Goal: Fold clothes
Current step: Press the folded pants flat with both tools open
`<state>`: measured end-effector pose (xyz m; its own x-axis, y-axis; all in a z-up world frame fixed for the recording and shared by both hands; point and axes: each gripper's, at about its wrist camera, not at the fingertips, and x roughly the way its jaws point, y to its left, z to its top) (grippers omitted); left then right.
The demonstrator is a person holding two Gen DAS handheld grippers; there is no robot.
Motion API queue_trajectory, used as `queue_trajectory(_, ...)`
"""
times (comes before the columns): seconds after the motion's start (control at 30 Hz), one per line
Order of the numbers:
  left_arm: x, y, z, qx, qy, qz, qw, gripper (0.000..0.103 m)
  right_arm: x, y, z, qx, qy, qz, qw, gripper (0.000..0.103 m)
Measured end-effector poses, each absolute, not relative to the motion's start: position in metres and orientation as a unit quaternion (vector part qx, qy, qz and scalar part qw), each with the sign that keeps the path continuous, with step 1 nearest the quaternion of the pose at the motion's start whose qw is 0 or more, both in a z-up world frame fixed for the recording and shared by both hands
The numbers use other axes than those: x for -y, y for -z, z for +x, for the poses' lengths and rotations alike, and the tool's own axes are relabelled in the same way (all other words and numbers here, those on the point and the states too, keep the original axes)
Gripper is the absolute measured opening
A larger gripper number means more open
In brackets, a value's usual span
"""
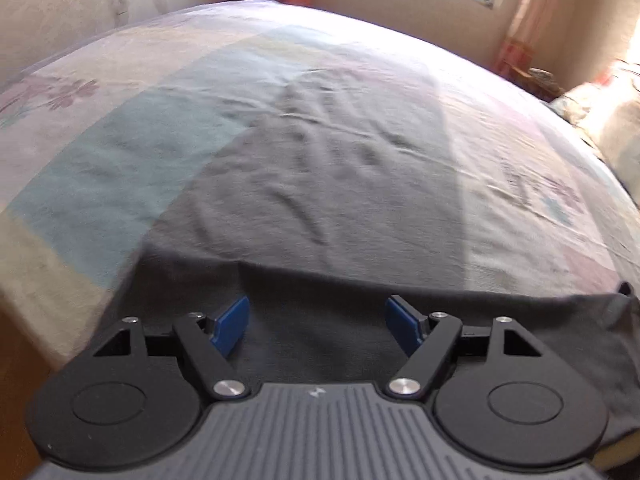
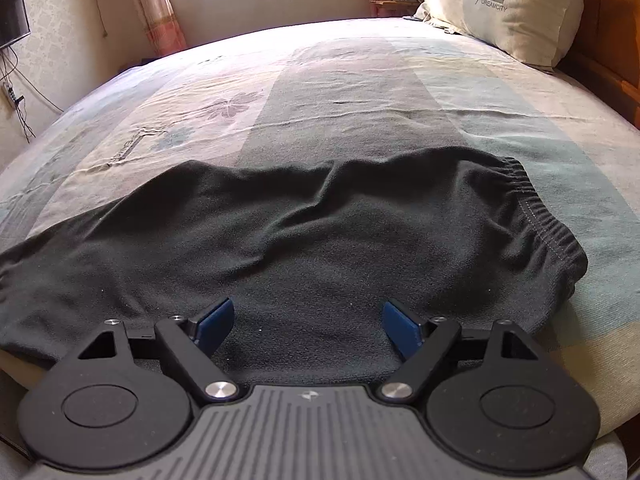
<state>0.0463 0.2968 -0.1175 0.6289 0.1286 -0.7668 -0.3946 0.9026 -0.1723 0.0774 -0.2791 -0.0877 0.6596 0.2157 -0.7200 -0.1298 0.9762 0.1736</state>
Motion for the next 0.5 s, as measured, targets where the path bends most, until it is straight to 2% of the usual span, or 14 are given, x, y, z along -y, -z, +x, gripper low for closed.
queue_trajectory(0.03, -0.310, 0.120, 0.041, -0.405, -0.163, -0.175, 0.883, 0.070, 0.282, 0.088, 0.077, -0.402, -0.093, 0.061, 0.909, 0.085)
queue_trajectory(0.13, -0.333, 0.106, 0.023, -0.399, -0.181, -0.194, 0.878, 0.068, 0.286, 0.088, 0.077, -0.404, -0.088, 0.070, 0.908, 0.085)
queue_trajectory(0.2, -0.331, 0.093, 0.014, -0.388, -0.170, -0.192, 0.885, 0.070, 0.286, 0.087, 0.078, -0.406, -0.086, 0.066, 0.907, 0.085)
queue_trajectory(0.33, -0.314, 0.083, 0.005, -0.368, -0.080, -0.241, 0.894, 0.074, 0.273, 0.090, 0.080, -0.408, -0.083, 0.037, 0.908, 0.093)
queue_trajectory(0.5, -0.285, 0.110, 0.017, -0.387, 0.028, -0.311, 0.868, 0.076, 0.266, 0.091, 0.080, -0.411, -0.082, 0.013, 0.908, 0.095)
